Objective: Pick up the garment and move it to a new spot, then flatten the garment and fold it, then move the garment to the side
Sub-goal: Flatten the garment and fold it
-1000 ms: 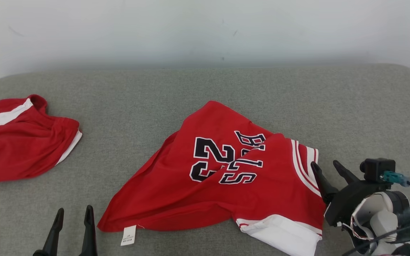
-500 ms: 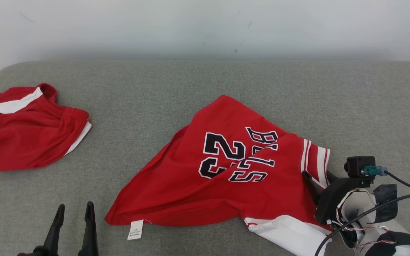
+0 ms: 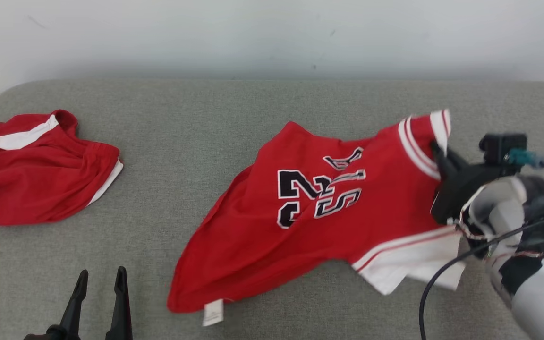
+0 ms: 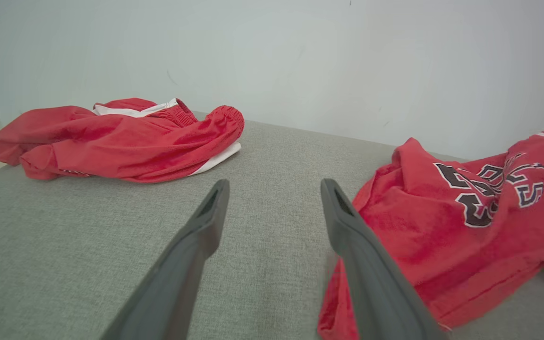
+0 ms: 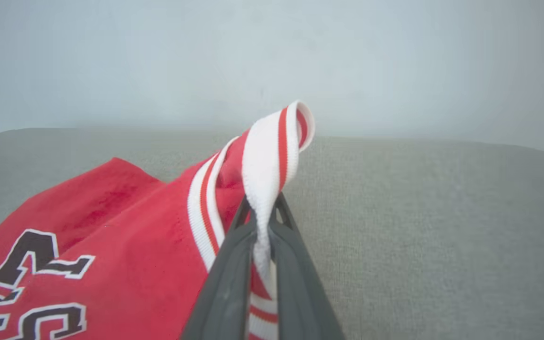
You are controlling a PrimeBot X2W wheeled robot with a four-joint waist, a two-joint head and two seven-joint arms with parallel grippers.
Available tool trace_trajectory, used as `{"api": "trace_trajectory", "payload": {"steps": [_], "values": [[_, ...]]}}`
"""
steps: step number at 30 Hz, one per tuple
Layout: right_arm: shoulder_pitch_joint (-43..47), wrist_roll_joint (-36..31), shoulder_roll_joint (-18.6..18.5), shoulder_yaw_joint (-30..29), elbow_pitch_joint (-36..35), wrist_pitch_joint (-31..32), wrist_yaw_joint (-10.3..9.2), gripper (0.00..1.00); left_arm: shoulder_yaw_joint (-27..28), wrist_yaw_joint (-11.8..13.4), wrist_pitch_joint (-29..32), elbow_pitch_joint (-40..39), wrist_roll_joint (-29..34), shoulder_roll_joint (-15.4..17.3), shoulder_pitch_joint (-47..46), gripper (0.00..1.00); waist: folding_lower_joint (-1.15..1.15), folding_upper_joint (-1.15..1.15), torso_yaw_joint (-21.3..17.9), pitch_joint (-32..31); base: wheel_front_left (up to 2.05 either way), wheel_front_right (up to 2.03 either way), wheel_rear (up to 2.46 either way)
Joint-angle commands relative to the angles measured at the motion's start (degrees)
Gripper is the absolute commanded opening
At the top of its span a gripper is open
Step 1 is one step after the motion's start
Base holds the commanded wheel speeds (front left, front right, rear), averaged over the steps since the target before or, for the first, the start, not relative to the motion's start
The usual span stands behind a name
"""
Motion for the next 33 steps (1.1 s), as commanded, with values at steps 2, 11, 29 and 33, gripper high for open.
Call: {"api": "trace_trajectory", "payload": {"steps": [2,11,29,33], "values": [[-4.27,-0.72,-0.97,0.21,0.95,-2.21,0.00,0.00,-0.12,-0.26,-0.26,0.23,0.49,-0.08,-0.46,1.00,0.00,0.00,0.55,0.05,0.00,0.00,0.00],[-8.90,-0.38,-0.31,2.01,8.08,-2.11,0.00,0.00,-0.52,-0.42,-0.26,0.76,0.26,-0.25,-0.68,1.00,0.00,0.00,2.42,0.27,0.00,0.00,0.00],[-5.92,-1.97,-0.03,-1.05,14.86,-8.26,0.00,1.00,-0.44,0.28,-0.26,0.95,0.46,-0.38,1.15,1.00,0.00,0.00,1.45,-2.83,0.00,0.00,0.00],[-1.93,-3.81,-0.83,-5.66,7.58,-8.23,0.00,1.00,-0.44,0.47,-0.26,0.52,0.33,-0.39,1.98,1.00,0.00,0.00,0.70,-3.32,0.00,0.00,0.00]]}}
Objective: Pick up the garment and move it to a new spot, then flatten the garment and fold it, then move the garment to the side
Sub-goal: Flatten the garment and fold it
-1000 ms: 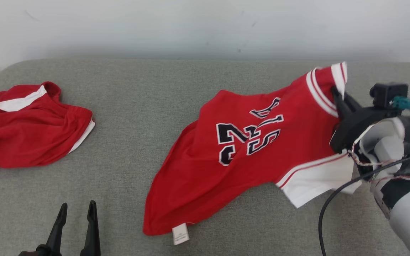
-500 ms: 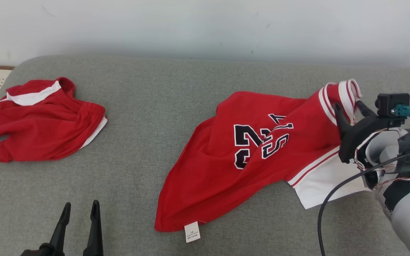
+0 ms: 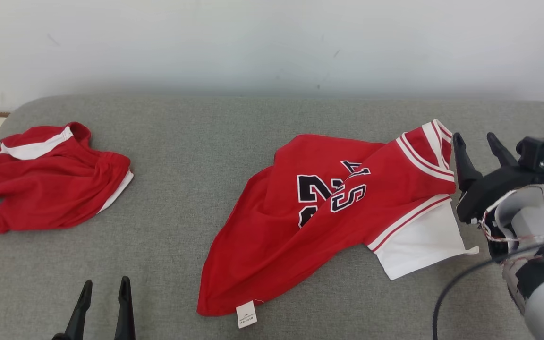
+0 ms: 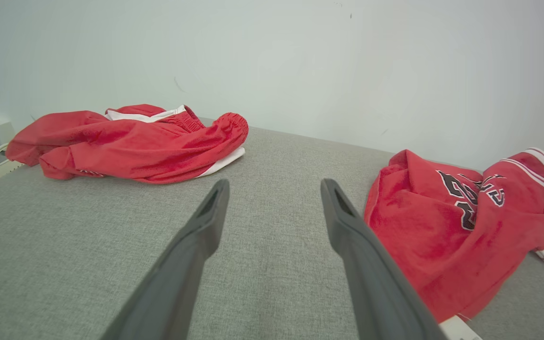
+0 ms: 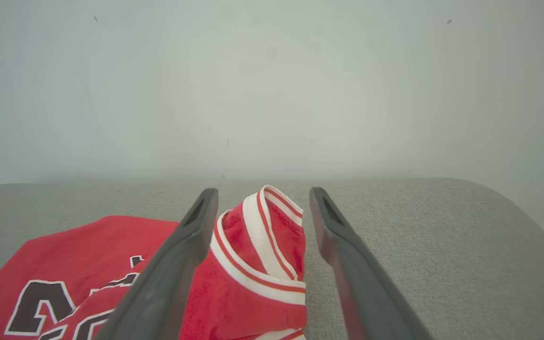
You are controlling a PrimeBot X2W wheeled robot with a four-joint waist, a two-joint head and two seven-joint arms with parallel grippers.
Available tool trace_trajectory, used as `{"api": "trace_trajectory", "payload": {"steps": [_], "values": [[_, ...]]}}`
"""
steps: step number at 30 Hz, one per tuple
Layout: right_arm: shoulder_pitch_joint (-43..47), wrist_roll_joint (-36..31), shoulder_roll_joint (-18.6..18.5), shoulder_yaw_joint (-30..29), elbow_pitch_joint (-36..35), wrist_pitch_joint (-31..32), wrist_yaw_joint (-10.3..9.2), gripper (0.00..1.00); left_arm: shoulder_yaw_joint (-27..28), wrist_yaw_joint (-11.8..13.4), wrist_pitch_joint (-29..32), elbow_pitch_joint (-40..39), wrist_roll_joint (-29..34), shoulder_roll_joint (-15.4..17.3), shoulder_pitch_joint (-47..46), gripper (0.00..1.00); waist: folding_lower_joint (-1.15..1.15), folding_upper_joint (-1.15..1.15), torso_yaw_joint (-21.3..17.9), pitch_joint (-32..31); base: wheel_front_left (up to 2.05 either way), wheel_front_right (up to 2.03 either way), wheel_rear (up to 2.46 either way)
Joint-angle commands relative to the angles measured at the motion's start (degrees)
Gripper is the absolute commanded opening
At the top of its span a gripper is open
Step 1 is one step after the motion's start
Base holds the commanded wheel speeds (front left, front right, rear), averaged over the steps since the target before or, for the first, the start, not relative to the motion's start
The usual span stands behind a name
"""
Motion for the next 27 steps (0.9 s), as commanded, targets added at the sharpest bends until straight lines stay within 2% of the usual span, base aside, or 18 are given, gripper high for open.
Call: {"api": "trace_trajectory", "payload": {"steps": [1,6,14,21,27], "values": [[3.08,-1.11,-0.03,-1.67,-2.72,-0.08,0.00,1.00,0.15,0.11,-0.26,-0.21,0.30,0.02,1.13,1.00,0.01,0.00,-0.53,-0.47,0.00,0.00,0.00],[11.43,-4.75,1.46,-9.21,-14.43,-0.10,0.00,1.00,0.26,0.42,-0.26,-0.56,0.21,0.00,1.87,1.00,0.01,0.00,-1.13,-1.11,0.00,0.00,0.00],[25.94,-13.30,7.19,-16.88,-31.34,-0.12,0.00,1.00,-0.04,0.47,-0.26,-0.88,0.55,-0.01,2.43,1.00,0.01,0.00,-1.49,-2.10,0.00,0.00,0.00],[35.26,-18.65,11.36,-19.86,-40.99,0.32,0.00,1.00,-0.25,0.85,-0.26,-1.00,1.12,-0.01,3.40,1.00,0.01,0.00,-1.17,-3.45,0.00,0.00,0.00],[42.01,-22.55,13.47,-22.39,-46.62,1.02,0.00,1.00,-0.29,1.05,-0.27,-1.05,1.59,-0.02,4.24,1.00,0.01,0.00,-0.79,-4.61,0.00,0.00,0.00]]}}
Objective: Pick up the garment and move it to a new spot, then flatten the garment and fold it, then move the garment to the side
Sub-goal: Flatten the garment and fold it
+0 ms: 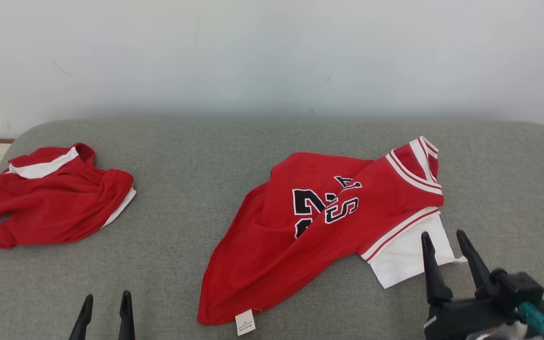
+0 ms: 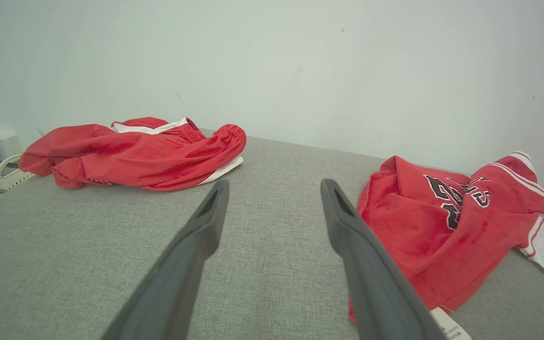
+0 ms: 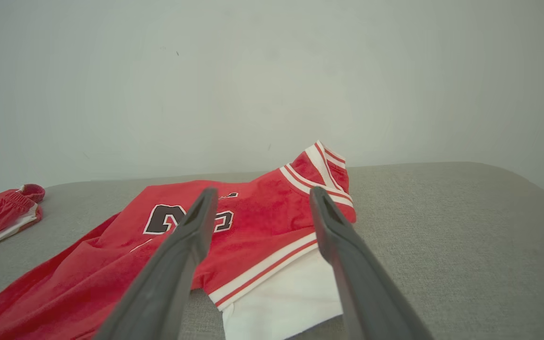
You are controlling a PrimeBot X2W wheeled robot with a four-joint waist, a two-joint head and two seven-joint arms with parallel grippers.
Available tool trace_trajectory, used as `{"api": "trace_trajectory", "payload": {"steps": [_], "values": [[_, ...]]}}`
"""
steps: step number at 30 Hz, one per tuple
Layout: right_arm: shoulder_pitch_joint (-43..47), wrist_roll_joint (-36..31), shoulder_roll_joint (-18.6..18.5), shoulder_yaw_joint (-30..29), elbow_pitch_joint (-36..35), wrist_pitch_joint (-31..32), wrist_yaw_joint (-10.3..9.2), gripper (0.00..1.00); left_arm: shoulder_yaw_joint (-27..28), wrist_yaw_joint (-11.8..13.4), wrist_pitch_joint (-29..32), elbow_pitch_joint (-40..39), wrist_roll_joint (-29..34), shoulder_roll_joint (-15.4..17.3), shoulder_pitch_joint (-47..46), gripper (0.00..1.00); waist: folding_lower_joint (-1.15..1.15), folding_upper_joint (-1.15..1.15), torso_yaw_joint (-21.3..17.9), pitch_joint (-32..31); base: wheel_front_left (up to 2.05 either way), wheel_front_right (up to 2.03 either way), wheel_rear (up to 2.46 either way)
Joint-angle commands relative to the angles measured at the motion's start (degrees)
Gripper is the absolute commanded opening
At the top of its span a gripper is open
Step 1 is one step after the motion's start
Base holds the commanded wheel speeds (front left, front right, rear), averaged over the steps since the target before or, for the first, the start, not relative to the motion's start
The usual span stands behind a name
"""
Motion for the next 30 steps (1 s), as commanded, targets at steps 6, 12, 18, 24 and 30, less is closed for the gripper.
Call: {"api": "trace_trajectory", "payload": {"steps": [6,12,18,24,30], "values": [[5.88,-2.23,2.71,-1.52,-4.75,1.56,0.00,1.00,0.22,0.44,-0.27,-0.49,0.90,0.02,2.00,1.00,0.00,0.00,-0.14,-0.83,0.00,0.00,0.00],[8.11,-2.91,3.87,-1.33,-6.66,2.87,0.00,1.00,-0.29,0.94,-0.16,-0.26,1.28,0.44,2.53,1.00,0.00,0.00,-0.40,-1.32,0.00,0.00,0.00],[8.64,-3.97,4.27,-1.42,-6.82,4.21,0.00,1.00,-0.92,1.50,0.51,-0.16,2.02,0.80,2.79,1.00,0.00,0.00,-0.29,-1.54,0.00,0.00,0.00],[8.86,-4.42,4.34,-1.80,-6.80,4.62,0.00,1.00,-1.48,1.98,0.97,-0.37,2.82,1.33,2.85,1.00,0.00,0.00,-0.04,-1.33,0.00,0.00,0.00],[8.83,-4.39,4.50,-1.64,-6.89,4.97,0.00,1.00,-1.86,2.32,0.97,-0.78,2.83,1.89,2.71,1.00,0.00,0.00,-0.14,-0.99,0.00,0.00,0.00]]}}
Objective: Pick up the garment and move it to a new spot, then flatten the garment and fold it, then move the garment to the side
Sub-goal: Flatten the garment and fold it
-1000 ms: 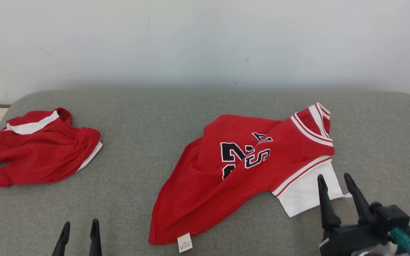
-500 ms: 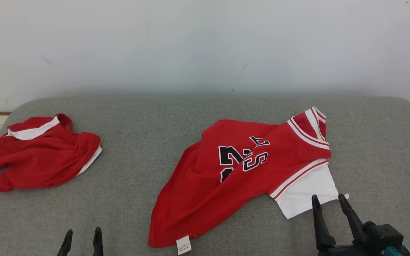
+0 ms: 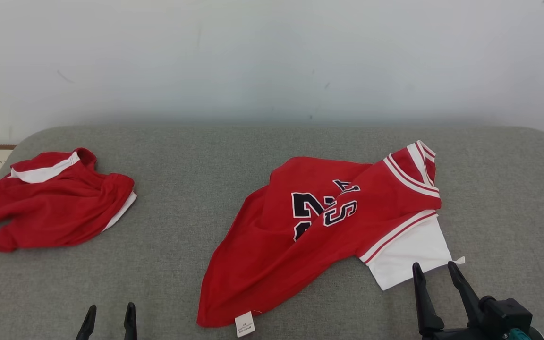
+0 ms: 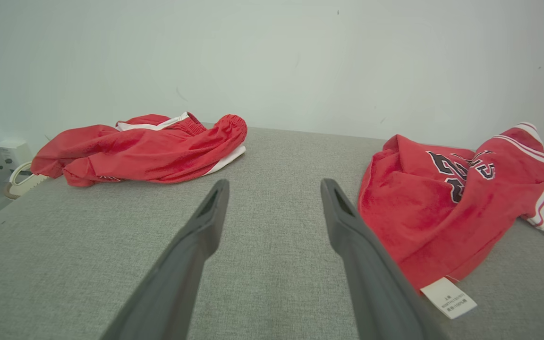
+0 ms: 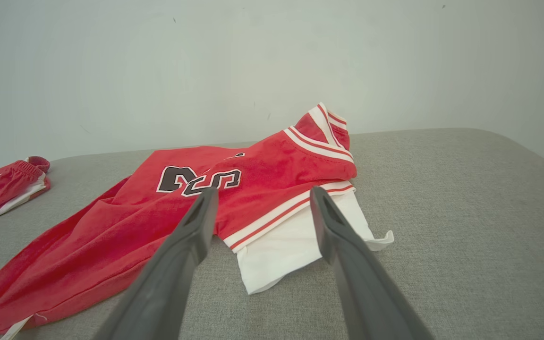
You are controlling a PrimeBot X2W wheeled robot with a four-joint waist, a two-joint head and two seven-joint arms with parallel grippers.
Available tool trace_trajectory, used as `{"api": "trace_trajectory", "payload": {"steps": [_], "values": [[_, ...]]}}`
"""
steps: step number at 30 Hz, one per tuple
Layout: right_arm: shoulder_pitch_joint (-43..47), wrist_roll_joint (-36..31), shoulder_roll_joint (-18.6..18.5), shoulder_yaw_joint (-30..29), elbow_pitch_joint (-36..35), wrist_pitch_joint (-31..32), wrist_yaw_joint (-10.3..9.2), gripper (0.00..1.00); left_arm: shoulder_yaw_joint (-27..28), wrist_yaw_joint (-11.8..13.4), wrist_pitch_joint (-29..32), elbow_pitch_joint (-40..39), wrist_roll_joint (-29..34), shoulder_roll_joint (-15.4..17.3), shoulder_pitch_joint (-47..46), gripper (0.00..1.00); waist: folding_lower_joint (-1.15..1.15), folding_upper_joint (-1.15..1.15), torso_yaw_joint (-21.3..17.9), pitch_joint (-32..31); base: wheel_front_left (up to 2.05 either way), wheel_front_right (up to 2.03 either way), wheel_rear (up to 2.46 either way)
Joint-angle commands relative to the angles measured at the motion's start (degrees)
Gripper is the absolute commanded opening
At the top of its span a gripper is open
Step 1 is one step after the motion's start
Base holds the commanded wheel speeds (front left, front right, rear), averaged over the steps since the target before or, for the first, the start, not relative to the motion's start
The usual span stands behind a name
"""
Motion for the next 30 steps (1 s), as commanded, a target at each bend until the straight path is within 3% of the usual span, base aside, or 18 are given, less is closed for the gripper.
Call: {"api": "trace_trajectory", "payload": {"steps": [1,18,30], "values": [[0.37,-0.26,0.06,0.08,-0.03,0.00,0.00,1.00,-0.15,0.25,0.17,-0.27,0.31,0.50,0.59,1.00,0.00,0.00,-0.08,0.08,0.00,0.00,0.00],[0.16,-0.33,0.15,-0.32,0.18,0.21,0.00,1.00,-0.74,0.72,0.27,-0.45,-0.71,0.90,0.43,1.00,0.00,0.00,-0.19,0.33,0.00,0.00,0.00],[-7.29,0.07,-2.65,-2.41,8.40,2.14,0.00,1.00,-5.24,-2.63,0.28,3.56,-2.74,0.00,-2.49,1.00,0.00,0.00,-1.14,1.19,0.00,0.00,0.00]]}}
